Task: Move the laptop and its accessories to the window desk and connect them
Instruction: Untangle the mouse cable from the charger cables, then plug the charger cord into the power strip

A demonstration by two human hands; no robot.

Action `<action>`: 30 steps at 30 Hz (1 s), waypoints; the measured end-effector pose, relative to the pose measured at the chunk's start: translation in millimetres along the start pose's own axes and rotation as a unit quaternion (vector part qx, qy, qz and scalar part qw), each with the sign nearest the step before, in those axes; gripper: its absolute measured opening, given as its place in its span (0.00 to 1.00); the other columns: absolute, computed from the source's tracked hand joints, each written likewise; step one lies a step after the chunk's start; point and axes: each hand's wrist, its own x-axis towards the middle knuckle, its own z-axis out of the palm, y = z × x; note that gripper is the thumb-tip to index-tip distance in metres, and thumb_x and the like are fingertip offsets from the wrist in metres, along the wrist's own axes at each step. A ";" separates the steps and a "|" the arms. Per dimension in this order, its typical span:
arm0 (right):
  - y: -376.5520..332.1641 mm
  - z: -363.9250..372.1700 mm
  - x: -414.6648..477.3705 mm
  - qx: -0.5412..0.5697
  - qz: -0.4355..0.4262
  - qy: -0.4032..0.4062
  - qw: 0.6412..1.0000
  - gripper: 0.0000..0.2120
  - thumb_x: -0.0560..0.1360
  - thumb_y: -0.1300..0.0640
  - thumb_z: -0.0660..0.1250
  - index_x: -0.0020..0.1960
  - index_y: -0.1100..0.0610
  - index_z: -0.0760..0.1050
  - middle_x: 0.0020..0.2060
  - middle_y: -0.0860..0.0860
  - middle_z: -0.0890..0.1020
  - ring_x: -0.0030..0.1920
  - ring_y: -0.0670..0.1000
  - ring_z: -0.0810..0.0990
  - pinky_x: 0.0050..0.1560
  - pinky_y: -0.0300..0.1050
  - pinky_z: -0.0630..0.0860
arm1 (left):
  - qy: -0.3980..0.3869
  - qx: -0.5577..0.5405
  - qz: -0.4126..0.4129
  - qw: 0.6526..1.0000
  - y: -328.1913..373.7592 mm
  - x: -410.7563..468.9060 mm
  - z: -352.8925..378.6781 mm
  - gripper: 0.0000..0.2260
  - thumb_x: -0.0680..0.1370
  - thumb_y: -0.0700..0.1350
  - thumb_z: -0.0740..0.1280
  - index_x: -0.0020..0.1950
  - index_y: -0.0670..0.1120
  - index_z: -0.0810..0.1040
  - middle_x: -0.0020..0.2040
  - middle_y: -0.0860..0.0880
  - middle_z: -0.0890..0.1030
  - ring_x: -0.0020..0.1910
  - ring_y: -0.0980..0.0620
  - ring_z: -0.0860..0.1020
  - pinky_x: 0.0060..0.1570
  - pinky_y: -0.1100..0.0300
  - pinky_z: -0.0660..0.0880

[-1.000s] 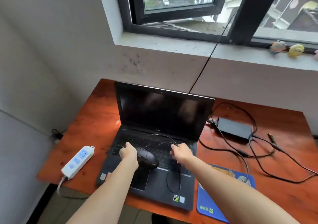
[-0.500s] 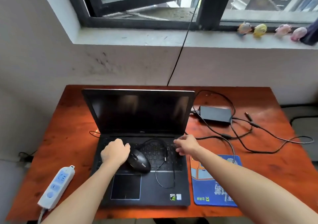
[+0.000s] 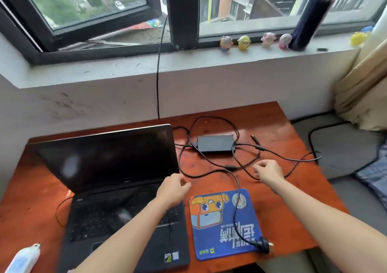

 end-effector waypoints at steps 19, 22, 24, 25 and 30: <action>-1.6 -80.1 106.1 0.175 -0.078 -0.208 0.959 0.14 0.79 0.54 0.64 0.36 0.56 0.78 0.22 0.48 0.65 0.19 0.44 0.61 0.20 0.33 0.57 | 0.053 -0.638 -0.244 0.729 115.0 116.6 68.7 0.09 0.80 0.48 0.60 0.57 0.44 0.72 0.37 0.46 0.75 0.39 0.47 0.77 0.42 0.52 0.73; -4.6 -106.7 145.0 0.209 -0.012 -0.099 0.973 0.15 0.78 0.52 0.64 0.35 0.56 0.78 0.24 0.48 0.67 0.22 0.46 0.62 0.22 0.36 0.57 | 0.132 -0.599 -0.197 0.765 137.5 118.6 49.9 0.11 0.82 0.49 0.58 0.50 0.43 0.75 0.22 0.52 0.62 0.21 0.55 0.63 0.27 0.60 0.66; -3.5 -119.8 165.6 0.214 0.009 -0.050 0.976 0.15 0.77 0.50 0.64 0.35 0.56 0.78 0.26 0.49 0.70 0.24 0.48 0.64 0.25 0.40 0.60 | 0.175 -0.560 -0.148 0.796 155.0 114.4 28.4 0.13 0.82 0.50 0.58 0.49 0.42 0.75 0.20 0.54 0.58 0.17 0.57 0.57 0.22 0.66 0.57; -2.7 -123.3 172.7 0.214 0.011 -0.034 0.976 0.16 0.77 0.49 0.63 0.36 0.56 0.79 0.26 0.49 0.71 0.25 0.49 0.65 0.26 0.41 0.60 | 0.183 -0.555 -0.119 0.802 163.4 111.2 14.9 0.14 0.82 0.51 0.58 0.47 0.41 0.75 0.19 0.54 0.58 0.16 0.58 0.55 0.21 0.69 0.54; -6.9 -121.2 178.7 0.045 -0.064 -0.027 0.997 0.16 0.76 0.48 0.63 0.41 0.57 0.81 0.31 0.52 0.81 0.35 0.56 0.77 0.37 0.46 0.71 | 0.184 -0.501 -0.001 0.846 192.0 80.8 -48.6 0.13 0.82 0.49 0.59 0.49 0.40 0.77 0.21 0.54 0.58 0.17 0.58 0.54 0.21 0.71 0.52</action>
